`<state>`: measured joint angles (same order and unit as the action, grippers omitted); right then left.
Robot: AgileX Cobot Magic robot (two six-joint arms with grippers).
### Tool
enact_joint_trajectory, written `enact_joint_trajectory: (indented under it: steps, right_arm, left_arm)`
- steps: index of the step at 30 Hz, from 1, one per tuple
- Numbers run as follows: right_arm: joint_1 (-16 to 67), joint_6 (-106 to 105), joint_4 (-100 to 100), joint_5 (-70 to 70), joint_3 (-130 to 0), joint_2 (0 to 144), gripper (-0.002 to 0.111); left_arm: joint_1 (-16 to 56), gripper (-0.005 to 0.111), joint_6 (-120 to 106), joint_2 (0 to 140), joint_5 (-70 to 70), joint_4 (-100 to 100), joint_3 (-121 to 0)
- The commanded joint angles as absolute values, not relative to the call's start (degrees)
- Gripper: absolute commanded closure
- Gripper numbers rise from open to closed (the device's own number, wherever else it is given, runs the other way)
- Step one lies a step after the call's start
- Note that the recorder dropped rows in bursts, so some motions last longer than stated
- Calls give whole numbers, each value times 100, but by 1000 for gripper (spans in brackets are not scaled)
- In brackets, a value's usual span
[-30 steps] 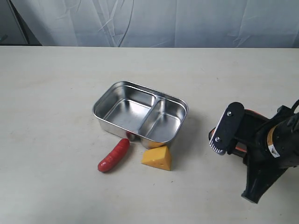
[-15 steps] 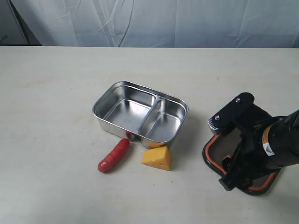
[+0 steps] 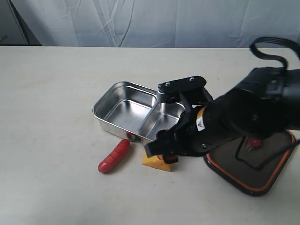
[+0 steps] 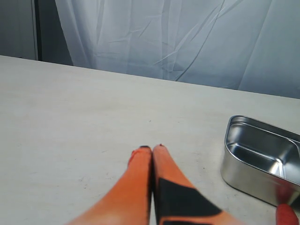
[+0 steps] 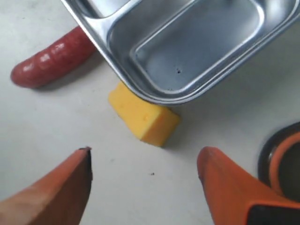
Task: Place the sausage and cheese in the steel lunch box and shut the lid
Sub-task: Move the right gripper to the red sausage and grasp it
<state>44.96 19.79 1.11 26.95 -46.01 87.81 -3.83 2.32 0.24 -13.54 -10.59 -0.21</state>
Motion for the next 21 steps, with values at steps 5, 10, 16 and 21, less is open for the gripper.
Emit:
enact_joint_trajectory:
  steps: [5,10,16,21]
  right_arm:
    - [4514,2405,-197,2600,-5298,10036,45]
    - [4514,2405,-747,2219,-5414,10217,45]
    - [4266,2443,-1031,1938,-5414,10407,45]
    - [3900,2443,-1298,1910,-5414,10409,95]
  left_arm:
    - [-332,107,234,0,-1344,-1040,0]
    - [-332,107,234,0,-1344,-1040,0]
    - [-332,107,234,0,-1344,-1040,0]
    - [-332,107,234,0,-1344,-1040,0]
